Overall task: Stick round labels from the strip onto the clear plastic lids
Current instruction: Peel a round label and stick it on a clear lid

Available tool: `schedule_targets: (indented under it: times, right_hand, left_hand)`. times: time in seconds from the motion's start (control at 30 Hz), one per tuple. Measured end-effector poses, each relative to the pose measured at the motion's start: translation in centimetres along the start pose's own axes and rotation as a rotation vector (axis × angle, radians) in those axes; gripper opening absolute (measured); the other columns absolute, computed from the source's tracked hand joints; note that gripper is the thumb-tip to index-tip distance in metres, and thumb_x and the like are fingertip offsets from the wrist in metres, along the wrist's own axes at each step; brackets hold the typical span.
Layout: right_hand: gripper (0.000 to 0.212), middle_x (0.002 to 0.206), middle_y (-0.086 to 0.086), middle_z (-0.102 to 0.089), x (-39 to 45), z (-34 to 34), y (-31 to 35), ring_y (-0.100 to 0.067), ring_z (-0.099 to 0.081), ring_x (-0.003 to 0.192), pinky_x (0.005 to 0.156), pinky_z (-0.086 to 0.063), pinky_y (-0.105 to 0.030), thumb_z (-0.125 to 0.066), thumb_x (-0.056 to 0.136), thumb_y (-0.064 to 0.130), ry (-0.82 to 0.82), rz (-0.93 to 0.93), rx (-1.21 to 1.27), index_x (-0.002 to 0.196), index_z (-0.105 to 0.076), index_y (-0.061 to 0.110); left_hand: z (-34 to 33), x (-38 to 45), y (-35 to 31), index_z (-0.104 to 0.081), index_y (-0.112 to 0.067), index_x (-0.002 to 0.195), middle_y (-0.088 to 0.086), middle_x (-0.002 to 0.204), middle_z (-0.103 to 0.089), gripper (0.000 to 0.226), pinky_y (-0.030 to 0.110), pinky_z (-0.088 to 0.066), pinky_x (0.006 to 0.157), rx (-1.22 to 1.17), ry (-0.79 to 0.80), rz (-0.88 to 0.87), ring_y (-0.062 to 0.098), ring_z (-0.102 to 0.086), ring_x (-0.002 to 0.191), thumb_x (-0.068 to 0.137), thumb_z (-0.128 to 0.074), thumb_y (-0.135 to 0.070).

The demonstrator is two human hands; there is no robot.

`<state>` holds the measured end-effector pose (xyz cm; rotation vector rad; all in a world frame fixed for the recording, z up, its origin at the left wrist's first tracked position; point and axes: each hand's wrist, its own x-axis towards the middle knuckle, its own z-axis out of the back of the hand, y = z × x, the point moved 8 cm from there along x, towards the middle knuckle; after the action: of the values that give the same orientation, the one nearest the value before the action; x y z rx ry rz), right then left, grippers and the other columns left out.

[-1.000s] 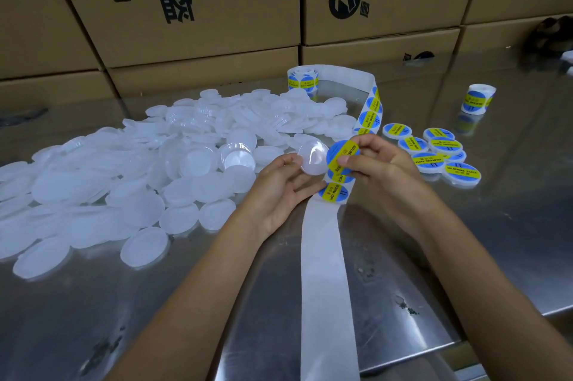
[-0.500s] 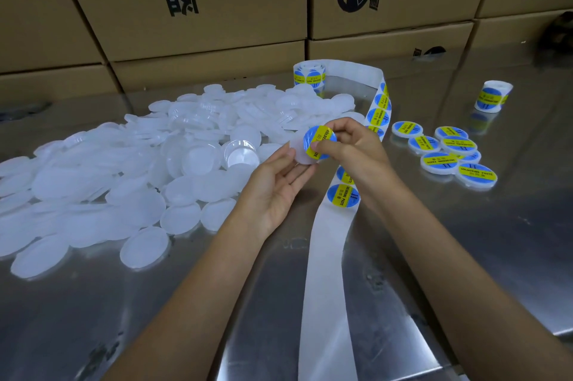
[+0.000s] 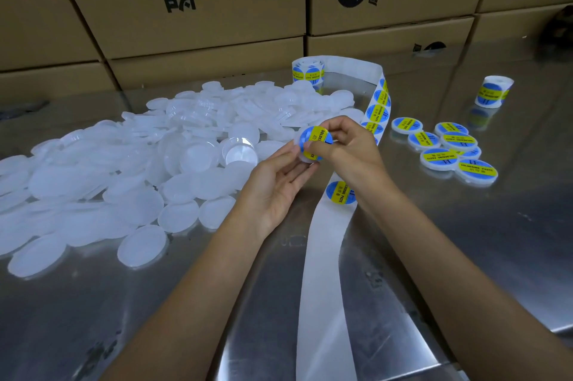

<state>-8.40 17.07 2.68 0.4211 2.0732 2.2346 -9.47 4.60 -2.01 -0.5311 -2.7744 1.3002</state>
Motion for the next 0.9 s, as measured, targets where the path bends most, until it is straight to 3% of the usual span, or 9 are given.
schedule_targets:
  times: [0.3, 0.53, 0.67, 0.8, 0.9]
  right_hand:
    - [0.023, 0.098, -0.012, -0.071, 0.1, -0.1, -0.2, -0.027, -0.068, 0.084, 0.084, -0.056, -0.041, -0.075, 0.079, 0.003, -0.020, 0.025, -0.014, 0.085, -0.060, 0.019]
    - [0.022, 0.095, -0.007, -0.070, 0.3, 0.0, -0.6, -0.016, -0.062, 0.074, 0.077, -0.055, -0.035, -0.075, 0.078, 0.008, -0.058, 0.061, -0.074, 0.085, -0.059, 0.022]
    - [0.023, 0.086, 0.005, -0.064, 0.5, 0.2, -0.6, -0.006, -0.054, 0.066, 0.069, -0.049, -0.021, -0.080, 0.077, 0.018, -0.087, 0.117, -0.163, 0.083, -0.058, 0.025]
    - [0.035, 0.099, 0.003, -0.052, 0.8, 0.9, -1.0, -0.005, -0.047, 0.077, 0.076, -0.042, -0.022, -0.085, 0.074, 0.029, -0.110, 0.117, -0.209, 0.095, -0.059, 0.022]
    - [0.044, 0.102, 0.005, -0.051, 0.6, 0.7, -0.9, -0.003, -0.046, 0.077, 0.077, -0.043, -0.023, -0.085, 0.073, 0.038, -0.076, 0.141, -0.200, 0.104, -0.057, 0.025]
  left_hand:
    - [-0.1, -0.1, 0.0, -0.055, 0.004, 0.137, 0.019, 0.129, -0.067, 0.036, 0.033, -0.055, 0.098, 0.034, -0.011, -0.008, 0.024, -0.067, 0.117, 0.103, -0.047, -0.006]
    - [-0.2, -0.1, 0.0, -0.057, 0.004, 0.135, 0.016, 0.122, -0.070, 0.034, 0.029, -0.058, 0.093, 0.034, -0.012, -0.016, 0.019, -0.071, 0.106, 0.103, -0.047, -0.004]
    - [-0.3, -0.2, -0.1, -0.060, 0.003, 0.128, 0.014, 0.109, -0.075, 0.029, 0.028, -0.060, 0.085, 0.002, 0.008, -0.017, 0.019, -0.074, 0.099, 0.102, -0.047, -0.003]
    - [-0.3, -0.4, -0.1, -0.059, 0.005, 0.128, 0.020, 0.117, -0.072, 0.030, 0.034, -0.058, 0.092, -0.083, 0.015, -0.003, 0.026, -0.072, 0.106, 0.100, -0.049, -0.001]
    - [-0.7, -0.7, -0.1, -0.064, 0.004, 0.117, 0.021, 0.117, -0.071, 0.025, 0.036, -0.058, 0.093, -0.123, 0.068, 0.022, 0.028, -0.072, 0.108, 0.100, -0.047, -0.002]
